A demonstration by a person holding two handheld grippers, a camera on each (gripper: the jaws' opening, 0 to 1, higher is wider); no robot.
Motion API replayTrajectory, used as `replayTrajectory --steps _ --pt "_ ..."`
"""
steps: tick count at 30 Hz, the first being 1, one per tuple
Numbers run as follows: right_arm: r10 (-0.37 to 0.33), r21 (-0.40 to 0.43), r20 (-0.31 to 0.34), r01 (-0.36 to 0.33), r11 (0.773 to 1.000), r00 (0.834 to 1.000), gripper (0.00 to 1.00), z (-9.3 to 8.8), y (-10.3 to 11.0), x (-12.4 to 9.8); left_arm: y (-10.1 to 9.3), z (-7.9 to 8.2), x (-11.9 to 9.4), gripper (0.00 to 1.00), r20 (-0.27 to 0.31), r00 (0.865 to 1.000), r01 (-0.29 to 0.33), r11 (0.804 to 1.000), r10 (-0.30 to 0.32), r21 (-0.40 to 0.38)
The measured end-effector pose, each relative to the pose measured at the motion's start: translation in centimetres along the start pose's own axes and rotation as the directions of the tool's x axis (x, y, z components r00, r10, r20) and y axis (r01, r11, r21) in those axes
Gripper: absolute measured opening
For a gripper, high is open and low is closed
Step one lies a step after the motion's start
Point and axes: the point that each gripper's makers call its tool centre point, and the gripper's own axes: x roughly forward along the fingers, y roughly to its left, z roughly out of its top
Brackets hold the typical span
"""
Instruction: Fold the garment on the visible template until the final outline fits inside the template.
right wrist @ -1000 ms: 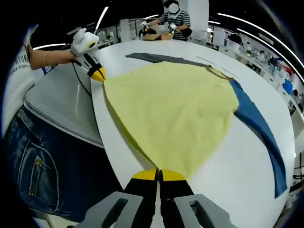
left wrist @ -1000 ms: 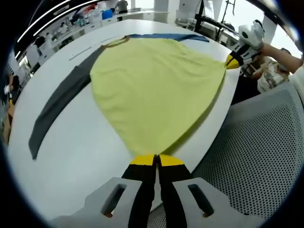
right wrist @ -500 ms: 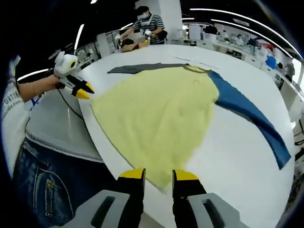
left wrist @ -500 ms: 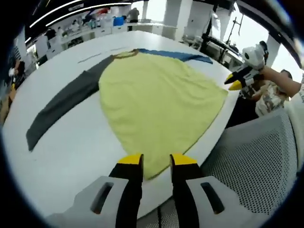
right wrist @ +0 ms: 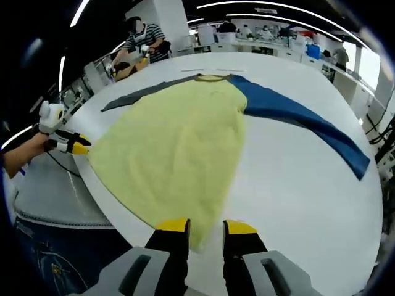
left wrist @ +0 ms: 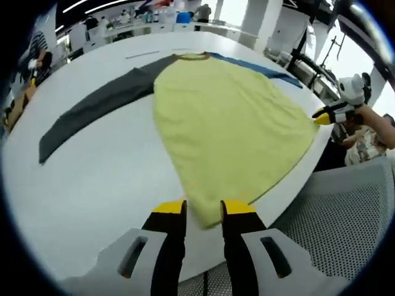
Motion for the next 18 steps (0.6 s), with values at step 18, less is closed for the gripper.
replayTrajectory --steps 18 --pt "-0.016 0.068 0.000 0.016 0.998 1.000 0.00 -0.95 0.00 0.29 -0.20 -0.63 0.57 0.01 -0.033 0.999 -0.039 0.999 0.039 0.001"
